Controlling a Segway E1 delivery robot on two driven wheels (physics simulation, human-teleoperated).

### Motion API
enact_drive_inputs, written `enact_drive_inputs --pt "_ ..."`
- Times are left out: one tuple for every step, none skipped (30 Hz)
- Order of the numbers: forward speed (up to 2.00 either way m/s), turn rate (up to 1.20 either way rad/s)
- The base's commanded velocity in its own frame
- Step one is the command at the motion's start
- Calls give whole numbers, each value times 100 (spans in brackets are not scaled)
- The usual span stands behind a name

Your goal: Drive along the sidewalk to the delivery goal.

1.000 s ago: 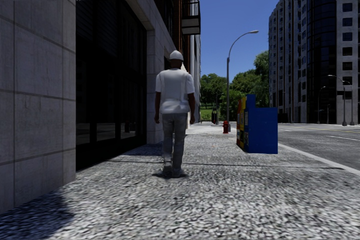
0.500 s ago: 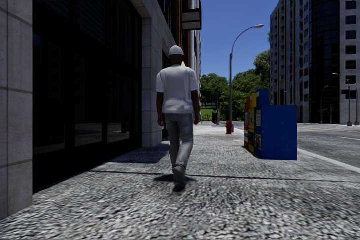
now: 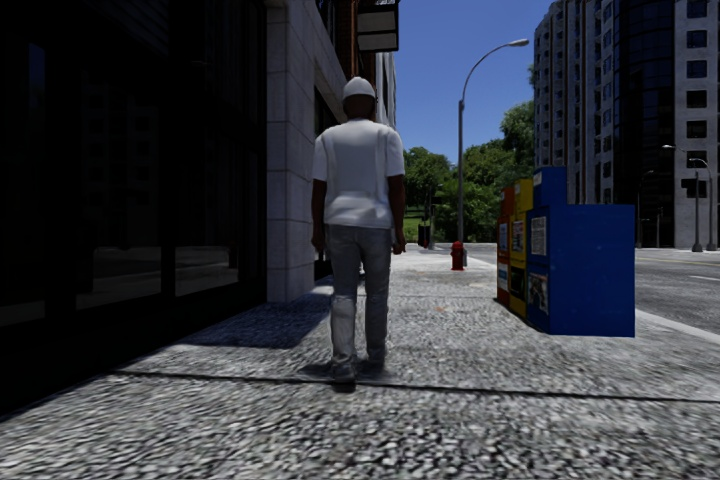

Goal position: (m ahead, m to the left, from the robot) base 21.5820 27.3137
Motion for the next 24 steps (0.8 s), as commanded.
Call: enact_drive_inputs --pt "129 -8" --pt "129 0" --pt "129 0" --pt "129 0" --pt "129 0" --pt "129 0" --pt "129 0" --pt "129 0" --pt "129 0" --pt "129 0" --pt "129 -6" --pt "128 -16" --pt "119 -22" --pt "119 -22" --pt "114 -25" --pt "113 -25" --pt "113 -26" --pt "113 -26" --pt "112 -26" --pt "112 -26" --pt "112 -26" --pt "112 -26" --pt "112 -26" --pt "112 -28"
